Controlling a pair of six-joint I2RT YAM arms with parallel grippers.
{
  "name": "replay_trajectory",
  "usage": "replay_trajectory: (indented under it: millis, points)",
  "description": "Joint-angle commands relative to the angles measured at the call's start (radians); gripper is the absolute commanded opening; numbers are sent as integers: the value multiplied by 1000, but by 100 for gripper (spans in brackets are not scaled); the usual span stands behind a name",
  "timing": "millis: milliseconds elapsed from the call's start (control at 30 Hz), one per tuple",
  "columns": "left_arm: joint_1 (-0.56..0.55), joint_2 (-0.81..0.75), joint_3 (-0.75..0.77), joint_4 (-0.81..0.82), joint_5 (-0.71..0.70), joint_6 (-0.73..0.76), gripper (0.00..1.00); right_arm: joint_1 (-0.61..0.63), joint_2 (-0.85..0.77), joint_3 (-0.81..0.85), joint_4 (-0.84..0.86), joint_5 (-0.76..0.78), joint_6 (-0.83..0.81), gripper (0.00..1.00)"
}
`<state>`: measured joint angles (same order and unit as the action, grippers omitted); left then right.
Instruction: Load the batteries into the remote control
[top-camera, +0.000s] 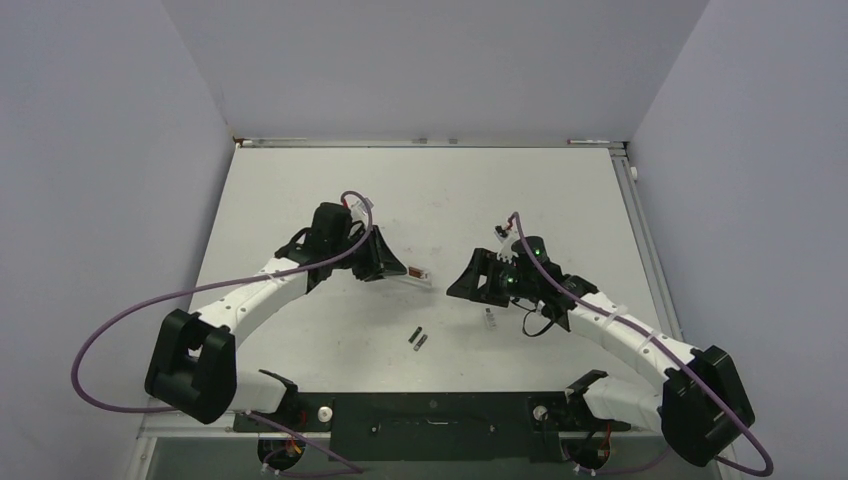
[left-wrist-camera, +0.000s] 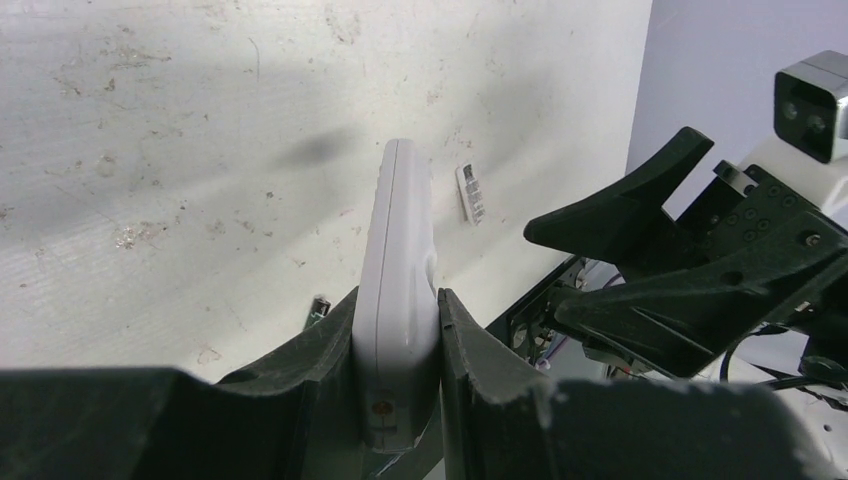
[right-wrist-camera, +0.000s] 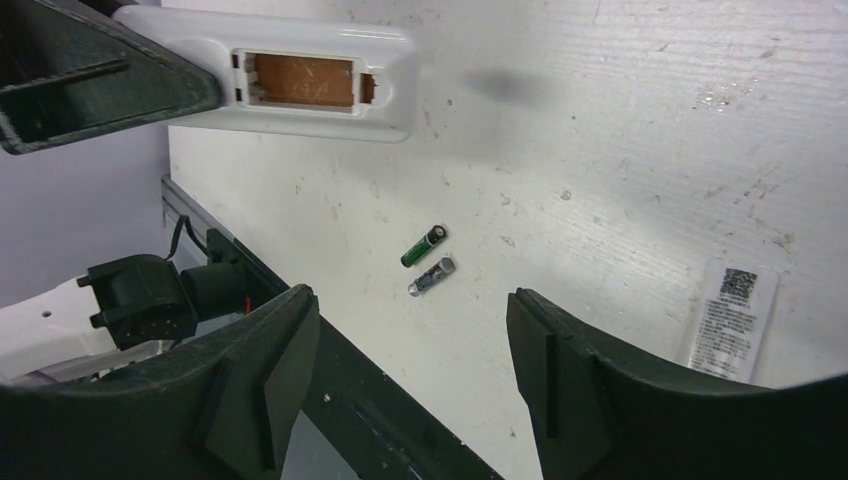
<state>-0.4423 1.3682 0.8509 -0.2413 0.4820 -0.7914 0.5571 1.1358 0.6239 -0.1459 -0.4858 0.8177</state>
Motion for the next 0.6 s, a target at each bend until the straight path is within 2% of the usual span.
replay_trajectory:
  millis: [0, 133, 367, 567]
  points:
    - [8, -63, -7, 28, 52, 5, 0, 13, -53, 42, -85, 62, -73, 67]
    - [10, -92, -37, 35, 80, -3, 0, 57, -79, 77, -160, 114, -124, 67]
    - [14, -138, -78, 1, 111, 21, 0, 226, -63, 122, -253, 280, -154, 67]
    - [19, -139, -154, 90, 158, -15, 0, 326, -46, 134, -282, 374, -150, 67]
